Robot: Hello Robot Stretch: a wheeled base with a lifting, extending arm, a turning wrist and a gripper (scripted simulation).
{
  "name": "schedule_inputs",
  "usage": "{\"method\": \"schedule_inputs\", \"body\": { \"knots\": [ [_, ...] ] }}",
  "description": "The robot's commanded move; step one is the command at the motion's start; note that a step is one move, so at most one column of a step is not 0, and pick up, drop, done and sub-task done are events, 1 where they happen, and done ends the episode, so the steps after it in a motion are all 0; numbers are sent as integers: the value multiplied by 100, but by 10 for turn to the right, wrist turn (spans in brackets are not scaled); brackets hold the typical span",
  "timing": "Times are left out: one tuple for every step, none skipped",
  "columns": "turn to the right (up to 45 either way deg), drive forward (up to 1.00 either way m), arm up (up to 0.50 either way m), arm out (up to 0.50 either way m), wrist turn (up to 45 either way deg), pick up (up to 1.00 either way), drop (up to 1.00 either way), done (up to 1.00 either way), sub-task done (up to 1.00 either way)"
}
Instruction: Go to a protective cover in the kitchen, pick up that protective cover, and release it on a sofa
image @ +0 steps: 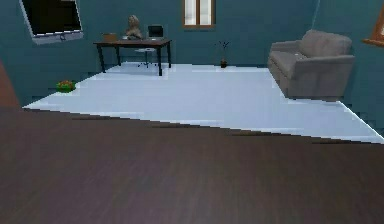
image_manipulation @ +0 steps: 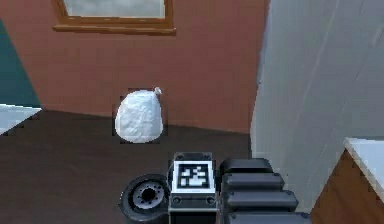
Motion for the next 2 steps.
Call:
{"method": "schedule_inputs", "body": {
  "knots": [
    [150,0,0,0,0,0,0,0,0],
    [0,100,0,0,0,0,0,0,0]
  ]
}}
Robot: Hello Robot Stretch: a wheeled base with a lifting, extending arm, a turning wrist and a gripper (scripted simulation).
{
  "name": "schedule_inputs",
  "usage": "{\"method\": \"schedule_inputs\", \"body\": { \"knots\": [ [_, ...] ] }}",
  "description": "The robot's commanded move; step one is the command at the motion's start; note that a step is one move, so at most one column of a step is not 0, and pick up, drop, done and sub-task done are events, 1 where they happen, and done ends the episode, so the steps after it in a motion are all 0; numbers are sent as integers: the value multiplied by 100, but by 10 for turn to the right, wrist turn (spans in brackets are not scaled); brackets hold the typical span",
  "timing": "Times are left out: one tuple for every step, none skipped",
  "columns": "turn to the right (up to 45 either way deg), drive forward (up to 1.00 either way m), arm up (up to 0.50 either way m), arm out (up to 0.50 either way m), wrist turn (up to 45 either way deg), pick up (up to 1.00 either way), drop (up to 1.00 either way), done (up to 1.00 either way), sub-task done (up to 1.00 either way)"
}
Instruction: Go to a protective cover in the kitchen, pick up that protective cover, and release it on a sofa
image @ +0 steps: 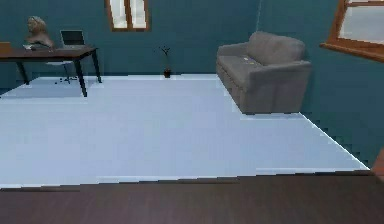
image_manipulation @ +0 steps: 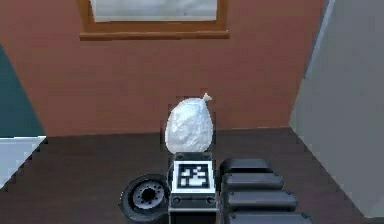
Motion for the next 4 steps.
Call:
{"method": "schedule_inputs", "body": {
  "knots": [
    [0,100,0,0,0,0,0,0,0],
    [0,100,0,0,0,0,0,0,0],
    [0,100,0,0,0,0,0,0,0],
    [0,90,0,0,0,0,0,0,0]
  ]
}}
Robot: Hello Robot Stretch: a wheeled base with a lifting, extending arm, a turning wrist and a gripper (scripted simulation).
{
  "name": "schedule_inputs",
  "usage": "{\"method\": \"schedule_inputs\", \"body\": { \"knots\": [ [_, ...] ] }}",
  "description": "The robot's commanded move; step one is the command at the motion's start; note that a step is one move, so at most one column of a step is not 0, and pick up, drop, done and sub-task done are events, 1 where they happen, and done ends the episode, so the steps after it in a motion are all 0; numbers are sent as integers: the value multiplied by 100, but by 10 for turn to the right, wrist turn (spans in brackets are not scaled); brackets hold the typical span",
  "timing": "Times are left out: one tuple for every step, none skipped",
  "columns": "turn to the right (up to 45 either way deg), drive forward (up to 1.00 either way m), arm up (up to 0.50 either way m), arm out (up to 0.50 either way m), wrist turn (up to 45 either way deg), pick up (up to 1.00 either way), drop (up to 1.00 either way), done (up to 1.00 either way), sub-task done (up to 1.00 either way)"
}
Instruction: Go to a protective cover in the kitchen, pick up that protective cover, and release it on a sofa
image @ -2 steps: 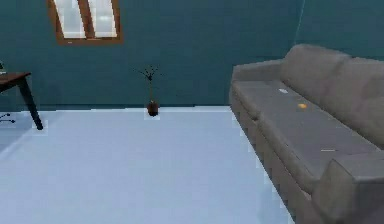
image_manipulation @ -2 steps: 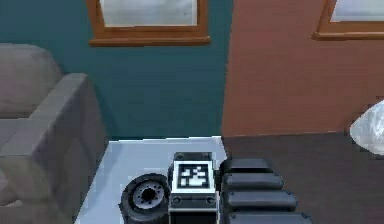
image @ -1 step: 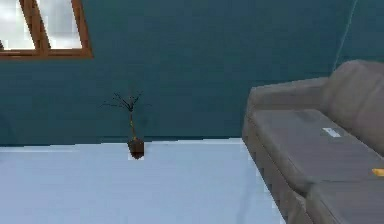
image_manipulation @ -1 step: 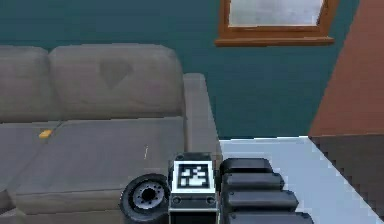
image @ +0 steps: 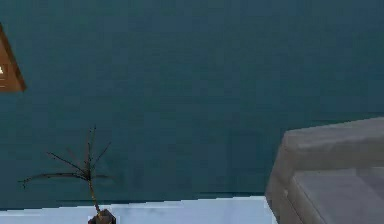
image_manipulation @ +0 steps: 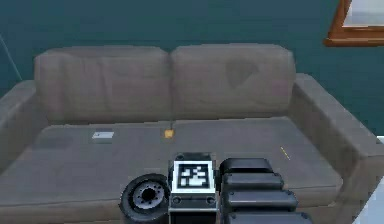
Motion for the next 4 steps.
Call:
{"method": "schedule_inputs", "body": {
  "knots": [
    [-450,0,0,0,0,0,0,0,0],
    [-450,0,0,0,0,0,0,0,0],
    [-30,0,0,0,0,0,0,0,0],
    [450,0,0,0,0,0,0,0,0]
  ]
}}
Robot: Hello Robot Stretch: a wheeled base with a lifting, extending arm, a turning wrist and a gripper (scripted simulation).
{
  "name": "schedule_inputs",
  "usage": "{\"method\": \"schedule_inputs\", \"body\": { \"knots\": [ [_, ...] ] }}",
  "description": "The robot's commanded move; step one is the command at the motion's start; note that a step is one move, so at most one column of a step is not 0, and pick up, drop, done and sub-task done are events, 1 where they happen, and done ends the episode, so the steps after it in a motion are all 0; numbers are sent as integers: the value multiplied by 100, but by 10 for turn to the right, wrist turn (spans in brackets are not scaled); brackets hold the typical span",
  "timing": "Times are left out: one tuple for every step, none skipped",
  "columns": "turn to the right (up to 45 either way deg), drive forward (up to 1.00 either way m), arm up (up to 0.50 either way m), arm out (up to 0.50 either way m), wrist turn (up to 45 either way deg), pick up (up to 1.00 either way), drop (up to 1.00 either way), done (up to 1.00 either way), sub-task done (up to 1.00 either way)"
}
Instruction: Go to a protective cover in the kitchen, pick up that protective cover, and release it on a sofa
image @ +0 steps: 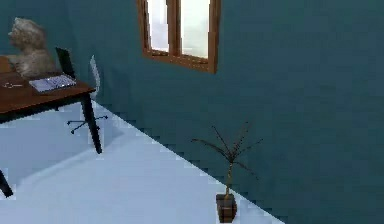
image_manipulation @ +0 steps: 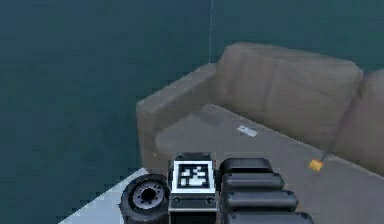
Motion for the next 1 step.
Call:
{"method": "schedule_inputs", "body": {
  "knots": [
    [330,0,0,0,0,0,0,0,0]
  ]
}}
